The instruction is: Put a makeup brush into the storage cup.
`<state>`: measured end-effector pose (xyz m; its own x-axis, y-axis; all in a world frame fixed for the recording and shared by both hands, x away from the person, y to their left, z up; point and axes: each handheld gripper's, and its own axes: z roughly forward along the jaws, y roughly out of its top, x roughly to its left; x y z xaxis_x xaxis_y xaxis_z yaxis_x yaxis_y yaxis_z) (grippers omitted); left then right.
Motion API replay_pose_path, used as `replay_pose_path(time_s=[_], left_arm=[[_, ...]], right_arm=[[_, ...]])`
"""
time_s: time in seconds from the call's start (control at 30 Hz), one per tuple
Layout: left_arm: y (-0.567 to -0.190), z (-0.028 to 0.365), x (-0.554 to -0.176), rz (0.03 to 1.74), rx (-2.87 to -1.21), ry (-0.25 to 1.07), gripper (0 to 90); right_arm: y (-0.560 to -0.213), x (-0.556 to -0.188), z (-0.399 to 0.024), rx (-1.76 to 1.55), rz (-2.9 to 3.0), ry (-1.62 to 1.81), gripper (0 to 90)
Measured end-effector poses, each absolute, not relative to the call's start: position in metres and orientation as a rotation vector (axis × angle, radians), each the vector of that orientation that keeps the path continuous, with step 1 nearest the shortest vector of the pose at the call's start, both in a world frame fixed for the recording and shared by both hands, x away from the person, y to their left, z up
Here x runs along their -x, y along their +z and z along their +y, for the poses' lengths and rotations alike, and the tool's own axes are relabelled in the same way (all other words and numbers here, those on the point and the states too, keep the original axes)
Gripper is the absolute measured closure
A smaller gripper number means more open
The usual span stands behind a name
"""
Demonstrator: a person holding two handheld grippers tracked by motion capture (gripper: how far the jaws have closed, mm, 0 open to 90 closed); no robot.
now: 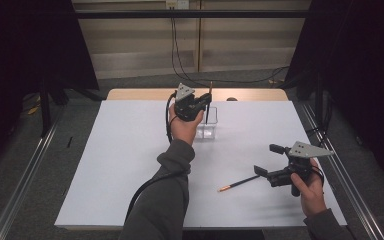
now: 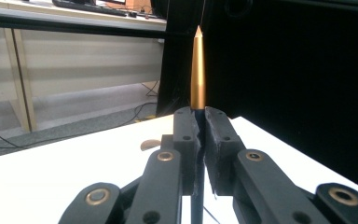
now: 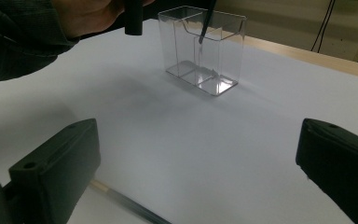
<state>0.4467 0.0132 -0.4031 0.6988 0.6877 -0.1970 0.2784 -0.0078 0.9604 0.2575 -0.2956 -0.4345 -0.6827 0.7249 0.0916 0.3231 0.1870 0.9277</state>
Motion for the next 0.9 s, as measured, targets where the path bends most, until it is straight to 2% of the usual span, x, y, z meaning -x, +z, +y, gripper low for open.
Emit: replay_pose_path(time_s=[0.9], left_arm=[[-0.415,0.015,-0.441,0.838,-1.59,0.387,83.7]], right_arm=[[-0.435,-0.258,-0.293,-0.983,2.109,1.494,0.0]])
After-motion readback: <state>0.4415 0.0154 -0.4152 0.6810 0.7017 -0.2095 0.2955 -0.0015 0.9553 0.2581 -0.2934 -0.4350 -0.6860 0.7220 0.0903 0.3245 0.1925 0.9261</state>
